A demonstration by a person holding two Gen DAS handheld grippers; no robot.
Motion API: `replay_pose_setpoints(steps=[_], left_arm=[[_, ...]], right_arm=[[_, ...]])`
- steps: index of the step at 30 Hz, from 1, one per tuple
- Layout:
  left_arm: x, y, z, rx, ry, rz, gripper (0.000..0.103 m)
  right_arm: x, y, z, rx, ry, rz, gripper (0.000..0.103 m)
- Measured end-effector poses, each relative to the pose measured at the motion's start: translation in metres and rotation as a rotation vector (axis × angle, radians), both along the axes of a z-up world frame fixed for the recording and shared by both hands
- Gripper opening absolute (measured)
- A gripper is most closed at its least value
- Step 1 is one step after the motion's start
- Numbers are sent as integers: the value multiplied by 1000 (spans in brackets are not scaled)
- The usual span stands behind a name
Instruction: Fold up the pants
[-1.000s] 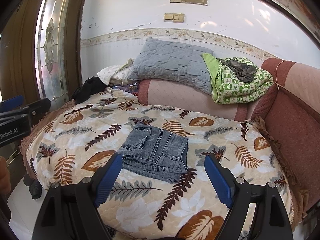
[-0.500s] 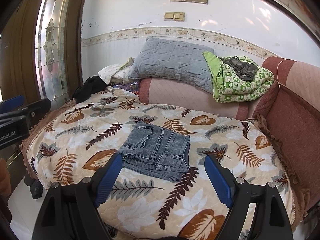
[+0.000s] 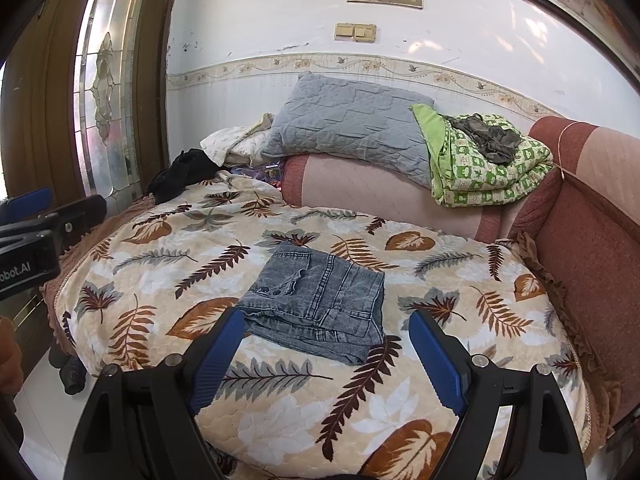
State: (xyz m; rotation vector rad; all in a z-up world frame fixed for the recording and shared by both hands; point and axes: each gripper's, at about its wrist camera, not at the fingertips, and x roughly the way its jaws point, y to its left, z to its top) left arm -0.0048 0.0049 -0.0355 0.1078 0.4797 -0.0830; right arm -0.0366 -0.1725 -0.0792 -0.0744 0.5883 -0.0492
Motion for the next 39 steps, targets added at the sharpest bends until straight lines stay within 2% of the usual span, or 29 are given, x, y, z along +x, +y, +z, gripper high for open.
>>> replay_pose_setpoints(steps=[39], left_arm=[[11,-6,-10,5,23,-20,95]], right_arm=[[17,5,-11,-2,26,18,87]])
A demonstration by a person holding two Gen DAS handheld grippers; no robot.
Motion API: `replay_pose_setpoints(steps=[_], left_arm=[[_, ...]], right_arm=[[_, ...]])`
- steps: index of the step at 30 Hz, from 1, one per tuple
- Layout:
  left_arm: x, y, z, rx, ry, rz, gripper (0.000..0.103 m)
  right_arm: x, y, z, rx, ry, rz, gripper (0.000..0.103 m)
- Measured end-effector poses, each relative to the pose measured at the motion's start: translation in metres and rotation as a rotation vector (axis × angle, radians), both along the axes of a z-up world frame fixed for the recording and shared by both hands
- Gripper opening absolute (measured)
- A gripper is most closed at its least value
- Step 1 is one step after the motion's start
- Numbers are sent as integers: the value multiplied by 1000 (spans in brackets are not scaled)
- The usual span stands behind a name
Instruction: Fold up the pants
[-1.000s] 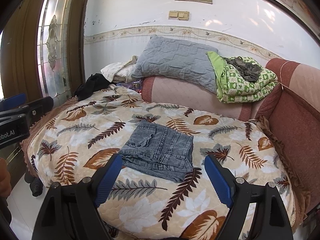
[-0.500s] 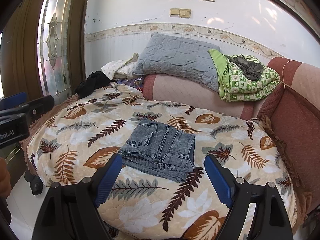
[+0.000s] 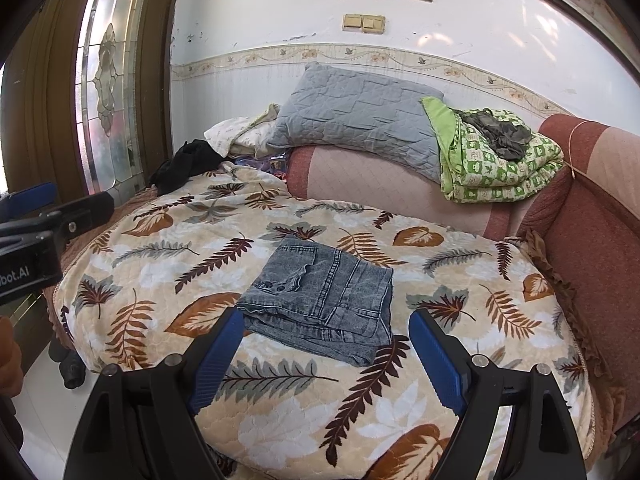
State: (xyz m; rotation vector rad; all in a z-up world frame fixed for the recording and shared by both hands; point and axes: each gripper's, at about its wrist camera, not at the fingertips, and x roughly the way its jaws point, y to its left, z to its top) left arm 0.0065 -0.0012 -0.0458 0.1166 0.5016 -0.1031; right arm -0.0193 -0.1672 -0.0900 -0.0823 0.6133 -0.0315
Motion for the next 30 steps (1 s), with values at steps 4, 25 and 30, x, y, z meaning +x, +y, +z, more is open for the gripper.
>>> replay_pose_setpoints(steps=[4,25,30], left_arm=[[-4,-1,2,3,-7,-8,95],[-20,-4,13,12,-21,-30,95],[-17,-5,10,11,-8,-28,95]], right_arm=[[-1,-2,1,8,-6,-4,87],[-25,-9,16,19,-49,-6,87],[-21,-9,12,19,-37,-2,87]])
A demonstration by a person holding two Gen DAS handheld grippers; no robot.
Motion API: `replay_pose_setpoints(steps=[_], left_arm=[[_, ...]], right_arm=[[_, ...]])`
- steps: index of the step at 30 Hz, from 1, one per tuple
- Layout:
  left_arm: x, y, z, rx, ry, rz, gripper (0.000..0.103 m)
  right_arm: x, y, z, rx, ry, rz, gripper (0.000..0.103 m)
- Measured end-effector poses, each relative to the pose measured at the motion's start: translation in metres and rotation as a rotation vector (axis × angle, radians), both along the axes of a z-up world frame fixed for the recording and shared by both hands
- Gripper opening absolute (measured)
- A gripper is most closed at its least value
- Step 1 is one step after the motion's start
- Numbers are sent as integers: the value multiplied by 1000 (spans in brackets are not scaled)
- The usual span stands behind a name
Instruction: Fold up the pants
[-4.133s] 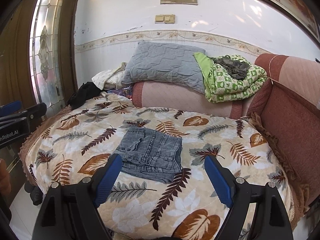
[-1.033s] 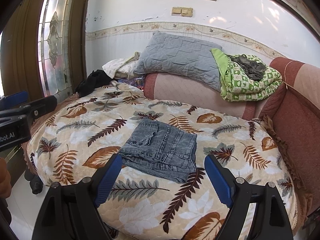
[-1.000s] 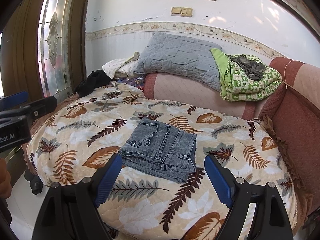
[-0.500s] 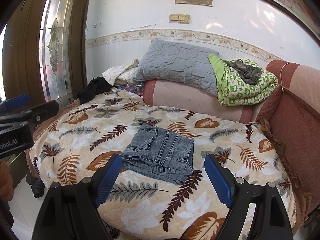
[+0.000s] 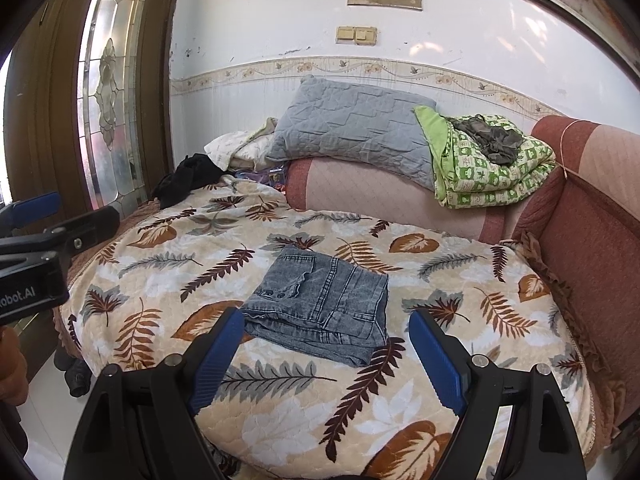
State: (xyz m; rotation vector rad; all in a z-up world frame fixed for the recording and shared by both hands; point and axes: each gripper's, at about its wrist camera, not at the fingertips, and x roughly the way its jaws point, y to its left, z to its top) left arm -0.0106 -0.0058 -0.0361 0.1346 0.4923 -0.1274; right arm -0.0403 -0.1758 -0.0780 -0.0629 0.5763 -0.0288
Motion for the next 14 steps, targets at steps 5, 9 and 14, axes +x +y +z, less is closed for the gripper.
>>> replay_pose_setpoints(steps=[5,9,14], left_arm=[[3,1,-2,-2,8,4,95],[5,1,-4,-4,14,5,95],[7,1,-6,-7,21,2,95]], right_arm=[[3,1,-3,2,7,4,87],[4,1,-4,2,13,6,87],[6,1,-8,1,19,5,87]])
